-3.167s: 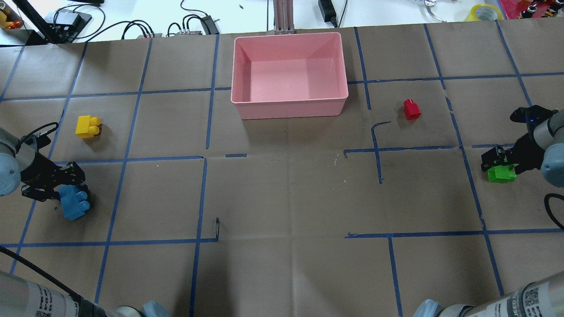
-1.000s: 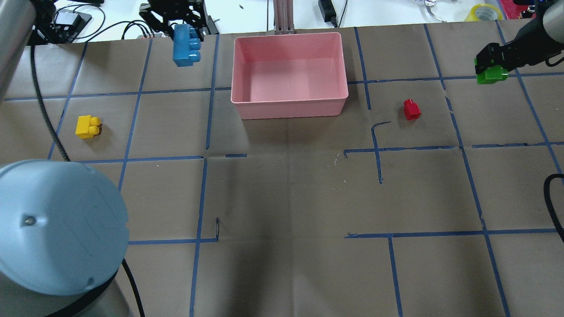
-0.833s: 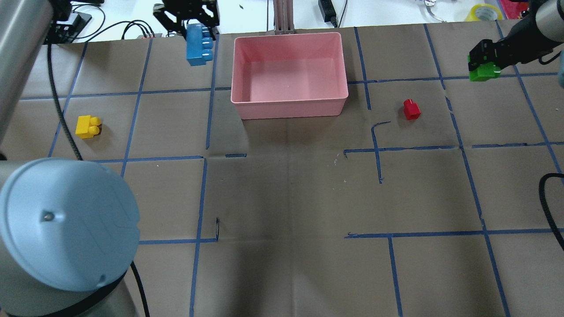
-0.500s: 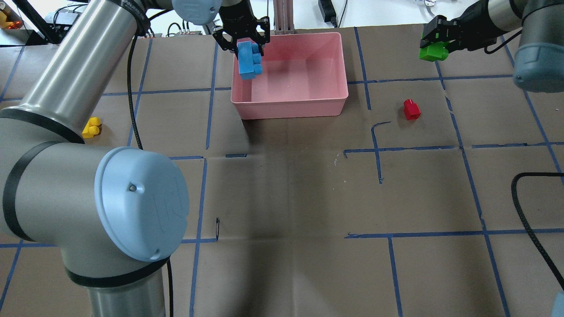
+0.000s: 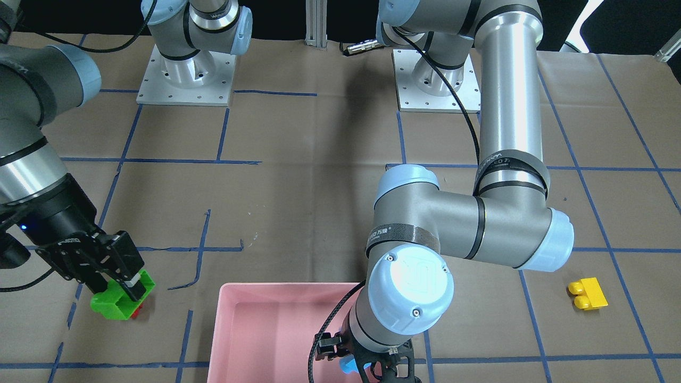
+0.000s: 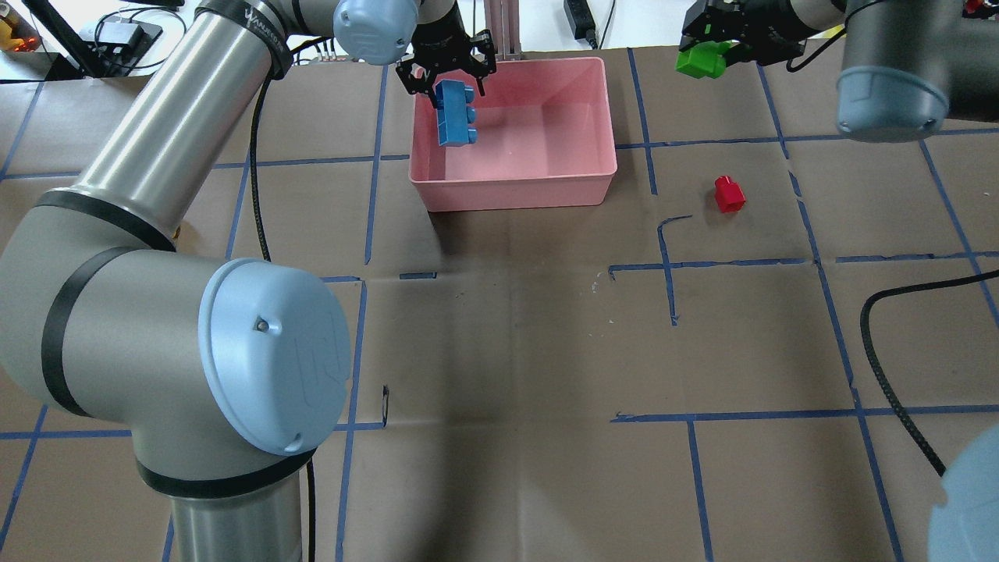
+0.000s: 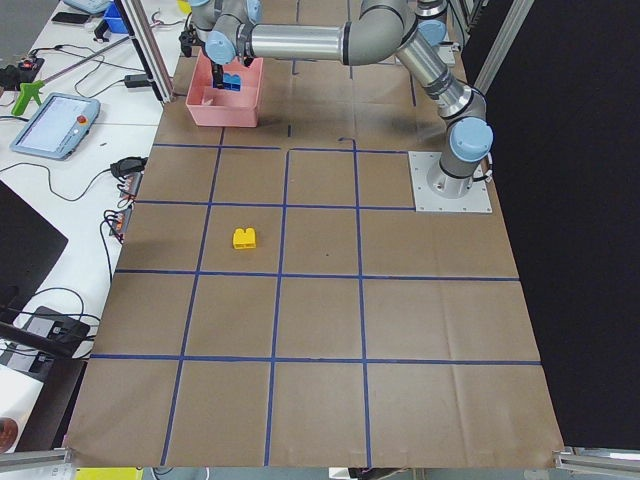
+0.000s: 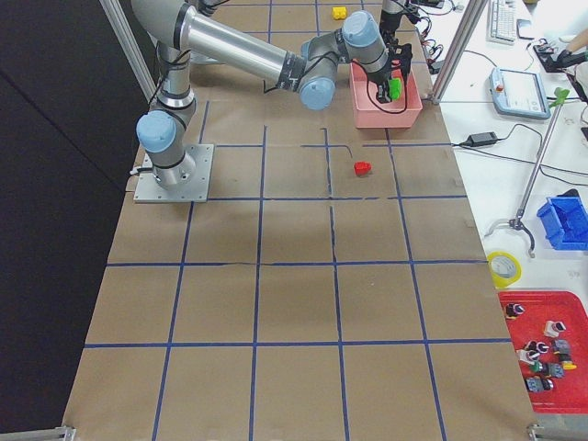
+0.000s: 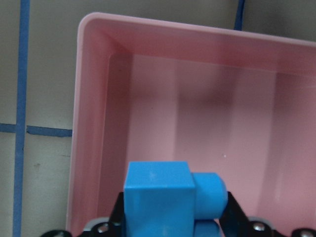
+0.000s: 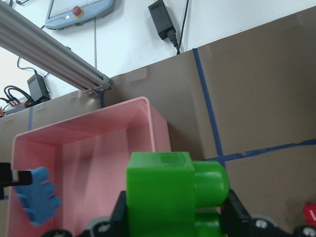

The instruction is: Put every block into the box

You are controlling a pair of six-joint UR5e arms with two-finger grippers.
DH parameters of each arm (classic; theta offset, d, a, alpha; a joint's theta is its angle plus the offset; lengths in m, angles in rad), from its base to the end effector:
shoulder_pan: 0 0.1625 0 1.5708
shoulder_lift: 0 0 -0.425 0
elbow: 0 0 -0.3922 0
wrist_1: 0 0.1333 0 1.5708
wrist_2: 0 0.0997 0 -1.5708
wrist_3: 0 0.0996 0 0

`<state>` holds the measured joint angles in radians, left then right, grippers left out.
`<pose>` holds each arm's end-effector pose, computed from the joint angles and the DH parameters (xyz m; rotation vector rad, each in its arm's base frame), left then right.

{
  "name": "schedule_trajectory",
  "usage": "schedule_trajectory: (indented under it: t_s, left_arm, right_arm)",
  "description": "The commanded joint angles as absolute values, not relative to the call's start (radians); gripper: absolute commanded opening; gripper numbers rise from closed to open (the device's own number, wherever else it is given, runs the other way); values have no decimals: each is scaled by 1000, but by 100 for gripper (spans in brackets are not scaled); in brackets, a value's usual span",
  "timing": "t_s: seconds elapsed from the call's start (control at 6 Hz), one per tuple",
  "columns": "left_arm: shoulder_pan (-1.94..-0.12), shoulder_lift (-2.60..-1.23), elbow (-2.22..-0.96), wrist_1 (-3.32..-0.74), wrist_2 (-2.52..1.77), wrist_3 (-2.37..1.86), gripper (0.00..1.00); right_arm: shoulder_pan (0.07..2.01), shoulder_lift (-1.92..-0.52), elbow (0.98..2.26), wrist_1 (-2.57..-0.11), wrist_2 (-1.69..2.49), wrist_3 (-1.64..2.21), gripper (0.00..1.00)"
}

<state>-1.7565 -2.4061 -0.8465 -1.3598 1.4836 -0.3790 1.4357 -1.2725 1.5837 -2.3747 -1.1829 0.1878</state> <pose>-0.2898 -0.7738 0.3154 0.2856 -3.0147 0.1087 0.0846 -0.6470 0.4146 0.2990 2.6564 -0.6573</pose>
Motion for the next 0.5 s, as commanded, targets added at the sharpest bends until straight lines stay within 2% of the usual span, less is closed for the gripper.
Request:
schedule_trajectory:
  t_s: [0.0, 0.33]
  left_arm:
    - [-1764, -2378, -842, -1354, 1486, -403, 99]
    - [-1682, -2275, -854, -1423, 1486, -263, 100]
  right_arm:
    - [1521, -1246, 1554, -2397, -1184, 332, 0]
    - [1616, -1180, 1513, -2446, -1198, 476, 0]
